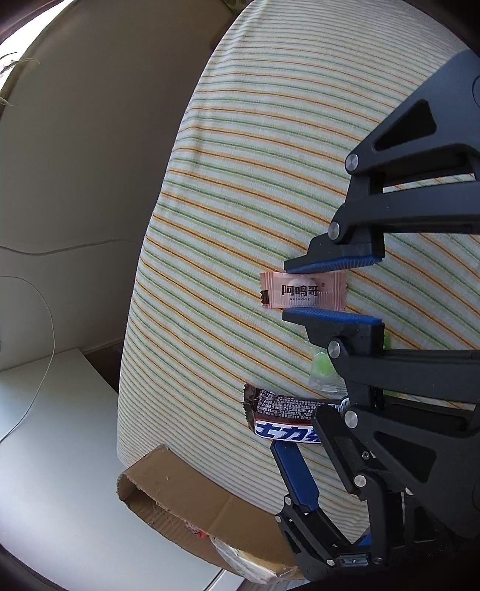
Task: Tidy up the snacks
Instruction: 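Grasp the pink packet with the right gripper while the left gripper grasps the chocolate bar, then carry the pink packet and chocolate bar over the box and open both grippers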
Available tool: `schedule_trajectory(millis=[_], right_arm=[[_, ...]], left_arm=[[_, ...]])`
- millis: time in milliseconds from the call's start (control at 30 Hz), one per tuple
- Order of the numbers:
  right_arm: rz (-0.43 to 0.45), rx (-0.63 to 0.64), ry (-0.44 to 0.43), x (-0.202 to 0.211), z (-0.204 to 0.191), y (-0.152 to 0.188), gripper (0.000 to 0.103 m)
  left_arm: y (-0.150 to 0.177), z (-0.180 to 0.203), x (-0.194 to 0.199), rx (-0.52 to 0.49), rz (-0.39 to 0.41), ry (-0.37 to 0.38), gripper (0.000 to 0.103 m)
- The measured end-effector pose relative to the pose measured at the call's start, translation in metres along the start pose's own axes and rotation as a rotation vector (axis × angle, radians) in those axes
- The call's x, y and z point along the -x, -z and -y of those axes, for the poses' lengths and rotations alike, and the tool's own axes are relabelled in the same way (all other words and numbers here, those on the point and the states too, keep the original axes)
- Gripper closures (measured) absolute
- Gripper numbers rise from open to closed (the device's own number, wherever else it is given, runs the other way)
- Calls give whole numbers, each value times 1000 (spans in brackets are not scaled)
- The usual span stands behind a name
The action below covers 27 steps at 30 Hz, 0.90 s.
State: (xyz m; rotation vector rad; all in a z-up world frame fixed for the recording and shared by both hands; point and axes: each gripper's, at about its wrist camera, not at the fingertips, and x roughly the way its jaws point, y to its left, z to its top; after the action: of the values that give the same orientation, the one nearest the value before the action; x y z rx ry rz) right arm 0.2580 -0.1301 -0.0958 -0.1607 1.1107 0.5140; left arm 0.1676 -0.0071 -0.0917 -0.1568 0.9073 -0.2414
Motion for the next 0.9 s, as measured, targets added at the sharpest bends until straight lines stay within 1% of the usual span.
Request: schedule_trajectory(millis=[167, 333, 500, 567, 633, 733, 900], right_arm=[[1, 14, 7, 0, 1, -1, 83], [3, 76, 54, 0, -8, 2, 83], [12, 137, 96, 0, -15, 5, 83], [17, 132, 97, 0, -17, 6, 83], [28, 138, 103, 2, -17, 9, 83], [44, 120, 97, 5, -16, 14, 83], [49, 100, 88, 4, -12, 15, 83]], left_arm=[[-1, 4, -6, -37, -6, -28, 63], [0, 4, -7, -56, -7, -24, 67], [-1, 4, -9, -43, -2, -5, 69], [0, 0, -6, -36, 5, -6, 70], [2, -2, -2, -24, 19, 0, 76], [4, -5, 2, -17, 24, 2, 77], [2, 1, 1, -52, 18, -9, 78]])
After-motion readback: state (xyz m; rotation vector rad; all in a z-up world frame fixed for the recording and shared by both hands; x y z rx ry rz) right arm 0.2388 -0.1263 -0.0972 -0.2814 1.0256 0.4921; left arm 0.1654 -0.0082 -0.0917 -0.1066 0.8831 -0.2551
